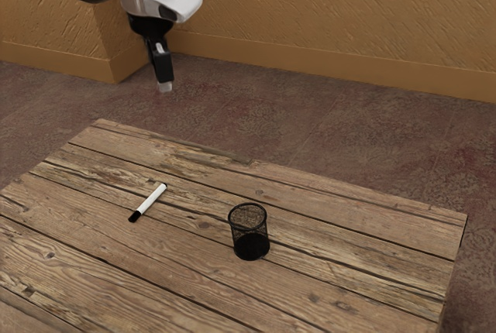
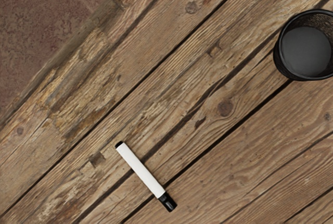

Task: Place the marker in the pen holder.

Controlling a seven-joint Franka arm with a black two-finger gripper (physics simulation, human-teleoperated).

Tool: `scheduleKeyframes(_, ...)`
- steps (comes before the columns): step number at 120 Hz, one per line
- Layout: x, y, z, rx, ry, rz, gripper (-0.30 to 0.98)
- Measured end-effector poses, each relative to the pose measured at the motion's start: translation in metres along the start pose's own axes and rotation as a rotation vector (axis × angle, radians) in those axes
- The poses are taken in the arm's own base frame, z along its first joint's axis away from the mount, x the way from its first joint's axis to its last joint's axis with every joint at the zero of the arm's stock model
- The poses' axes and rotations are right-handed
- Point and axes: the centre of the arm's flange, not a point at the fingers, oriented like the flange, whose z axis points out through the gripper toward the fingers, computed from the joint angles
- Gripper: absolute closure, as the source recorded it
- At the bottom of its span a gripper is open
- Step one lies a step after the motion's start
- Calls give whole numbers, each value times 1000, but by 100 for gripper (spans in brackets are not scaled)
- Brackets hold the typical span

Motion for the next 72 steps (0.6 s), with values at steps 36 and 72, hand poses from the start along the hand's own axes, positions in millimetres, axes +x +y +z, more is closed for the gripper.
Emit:
scheduleKeyframes(36, 11, 10, 35, -44, -10, 105, 0)
scheduleKeyframes(72, -24, -45, 176, -257, -127, 16, 0)
